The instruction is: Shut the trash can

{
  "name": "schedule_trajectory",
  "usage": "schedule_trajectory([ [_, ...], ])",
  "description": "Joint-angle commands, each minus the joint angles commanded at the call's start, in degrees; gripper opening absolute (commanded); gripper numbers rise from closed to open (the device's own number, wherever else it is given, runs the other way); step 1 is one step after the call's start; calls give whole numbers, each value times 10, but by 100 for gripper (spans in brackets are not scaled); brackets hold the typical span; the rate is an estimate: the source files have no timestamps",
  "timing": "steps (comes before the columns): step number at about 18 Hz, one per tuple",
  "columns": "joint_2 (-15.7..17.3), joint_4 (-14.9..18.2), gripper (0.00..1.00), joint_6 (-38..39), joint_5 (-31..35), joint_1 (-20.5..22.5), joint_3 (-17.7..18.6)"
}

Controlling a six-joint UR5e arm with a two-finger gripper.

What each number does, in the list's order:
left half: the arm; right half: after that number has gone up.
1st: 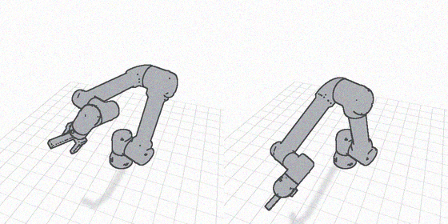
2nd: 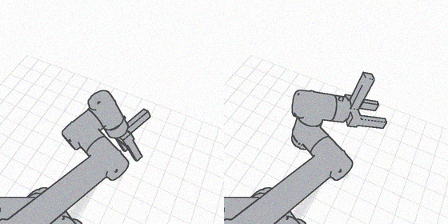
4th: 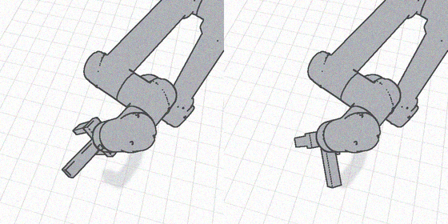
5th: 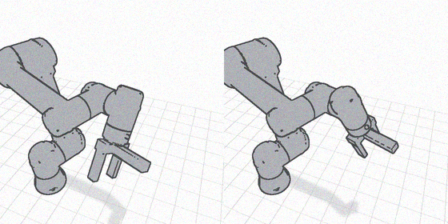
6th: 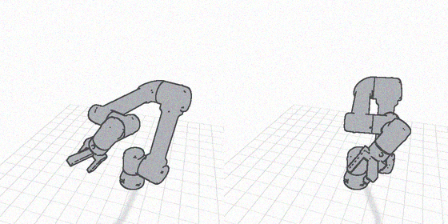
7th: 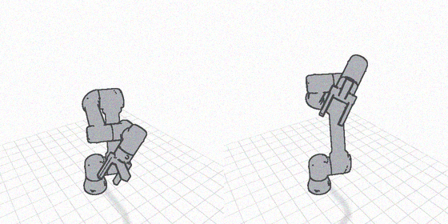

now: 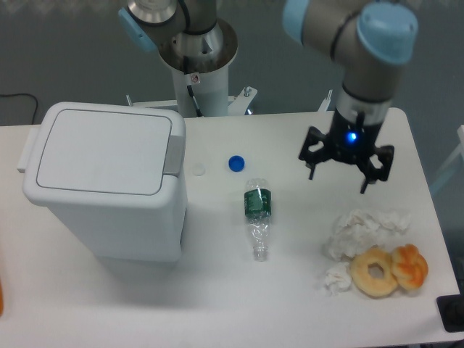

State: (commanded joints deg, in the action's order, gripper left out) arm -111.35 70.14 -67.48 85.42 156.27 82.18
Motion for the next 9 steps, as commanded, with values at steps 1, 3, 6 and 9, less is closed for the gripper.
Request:
schedule_trajectory([
  [1, -7, -2, 100, -23, 19, 0, -1],
  [3, -25, -3, 100, -60, 50, 4, -12],
  [6, -44, -3, 100, -72, 45, 18, -33],
  [9, -48, -3, 100, -72, 45, 17, -38],
])
